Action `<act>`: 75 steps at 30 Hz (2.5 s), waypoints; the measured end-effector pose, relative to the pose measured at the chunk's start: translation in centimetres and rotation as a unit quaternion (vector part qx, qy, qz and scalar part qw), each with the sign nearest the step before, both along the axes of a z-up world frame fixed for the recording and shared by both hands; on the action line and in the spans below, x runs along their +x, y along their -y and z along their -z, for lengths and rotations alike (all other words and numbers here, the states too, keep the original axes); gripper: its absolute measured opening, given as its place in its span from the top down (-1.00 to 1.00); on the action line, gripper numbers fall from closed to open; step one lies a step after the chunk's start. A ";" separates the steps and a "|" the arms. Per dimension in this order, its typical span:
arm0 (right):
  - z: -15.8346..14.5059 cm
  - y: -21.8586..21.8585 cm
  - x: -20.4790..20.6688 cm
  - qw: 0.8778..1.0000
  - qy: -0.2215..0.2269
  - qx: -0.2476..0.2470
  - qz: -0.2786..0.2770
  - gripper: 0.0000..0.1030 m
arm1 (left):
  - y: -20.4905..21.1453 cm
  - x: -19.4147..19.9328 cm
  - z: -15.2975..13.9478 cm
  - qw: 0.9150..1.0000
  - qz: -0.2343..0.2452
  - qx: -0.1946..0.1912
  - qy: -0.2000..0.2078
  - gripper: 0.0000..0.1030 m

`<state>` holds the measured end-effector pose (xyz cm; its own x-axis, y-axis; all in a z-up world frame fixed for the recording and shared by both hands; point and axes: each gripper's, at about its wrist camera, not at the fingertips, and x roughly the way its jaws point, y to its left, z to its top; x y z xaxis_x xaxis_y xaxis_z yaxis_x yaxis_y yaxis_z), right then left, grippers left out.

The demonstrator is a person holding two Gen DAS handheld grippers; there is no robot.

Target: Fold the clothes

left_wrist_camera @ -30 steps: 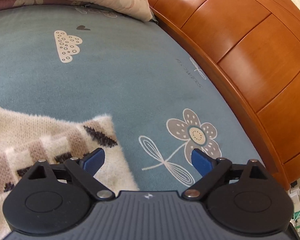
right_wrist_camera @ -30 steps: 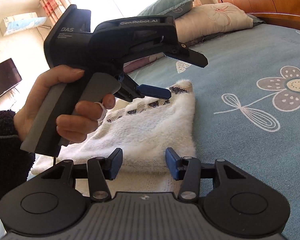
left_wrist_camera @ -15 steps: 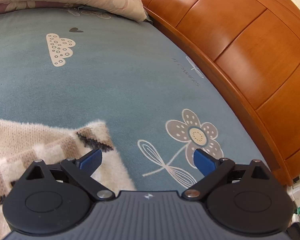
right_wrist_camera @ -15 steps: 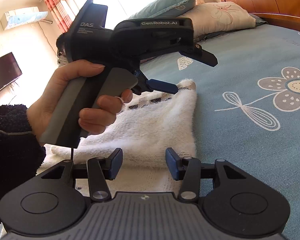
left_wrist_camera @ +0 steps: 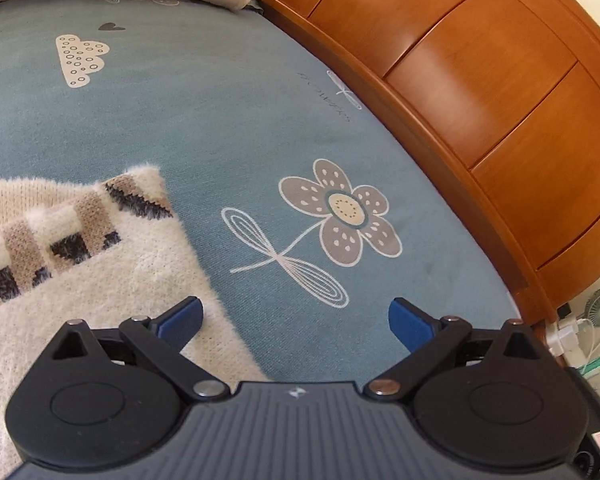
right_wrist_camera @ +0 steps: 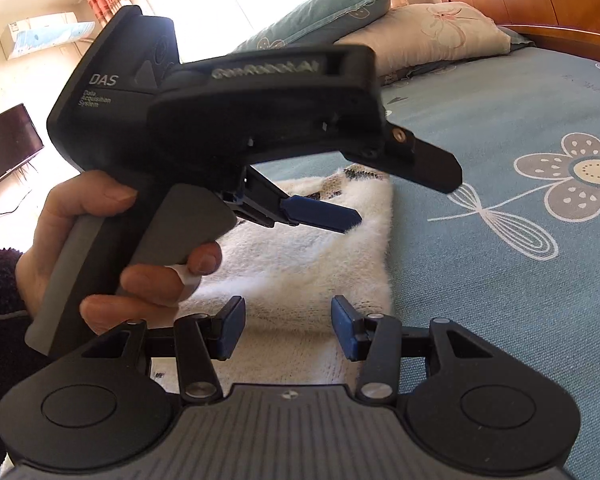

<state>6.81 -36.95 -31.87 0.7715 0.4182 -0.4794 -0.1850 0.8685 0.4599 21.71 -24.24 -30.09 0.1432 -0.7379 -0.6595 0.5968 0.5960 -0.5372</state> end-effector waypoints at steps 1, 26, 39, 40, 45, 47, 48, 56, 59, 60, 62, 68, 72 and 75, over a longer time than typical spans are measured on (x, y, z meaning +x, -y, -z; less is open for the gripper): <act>0.0 0.1 0.0 1.000 -0.001 0.001 -0.001 -0.02 | -0.5 -0.1 -0.1 1.000 0.000 -0.012 -0.011 -0.91; -0.1 -0.2 0.3 1.000 -0.008 -0.001 0.004 -0.05 | -12.1 3.6 1.3 0.983 -0.163 -0.077 -0.022 -0.91; -0.2 -0.4 -0.1 1.000 -0.020 -0.015 0.001 -0.09 | -21.9 2.7 0.7 0.958 -0.285 -0.019 0.010 -0.91; -0.3 -0.4 -0.1 1.000 -0.021 -0.016 0.001 -0.09 | -21.7 2.6 0.4 0.957 -0.290 -0.013 0.010 -0.91; -0.3 -0.5 0.0 1.000 -0.021 -0.018 0.000 -0.14 | -19.1 1.1 0.0 0.968 -0.249 -0.039 0.004 -0.91; -0.4 -0.7 0.0 1.000 -0.021 -0.022 -0.001 -0.16 | -17.4 0.0 0.3 0.973 -0.229 -0.037 0.009 -0.91; -0.5 -0.7 0.0 0.999 -0.021 -0.025 -0.001 -0.16 | -17.0 -0.4 0.7 0.975 -0.221 -0.033 0.003 -0.91; -0.4 -0.6 0.0 0.999 -0.035 -0.039 0.013 -0.48 | -20.2 -2.8 1.2 0.968 -0.250 -0.003 0.000 -0.91; -0.2 -0.3 0.1 0.997 -0.044 -0.055 0.030 -0.50 | -20.6 -3.1 0.3 0.966 -0.259 -0.006 -0.010 -0.91; -0.1 -0.1 0.1 0.997 -0.046 -0.060 0.035 -0.50 | -20.0 -3.1 -0.1 0.967 -0.253 -0.011 -0.005 -0.91; -0.2 0.2 0.0 0.997 -0.045 -0.057 0.040 -0.50 | -18.7 -3.0 -0.9 0.971 -0.239 -0.023 0.005 -0.91; -0.6 0.5 -0.2 0.996 -0.044 -0.057 0.050 -0.51 | -13.3 -2.7 -0.5 0.981 -0.189 -0.025 0.017 -0.91; -0.9 0.5 -0.2 0.996 -0.045 -0.059 0.047 -0.52 | -12.4 -3.3 1.0 0.983 -0.184 -0.005 0.013 -0.91; -1.2 0.6 -0.4 0.997 -0.039 -0.051 0.047 -0.55 | -14.2 -4.4 1.1 0.982 -0.189 -0.015 0.009 -0.91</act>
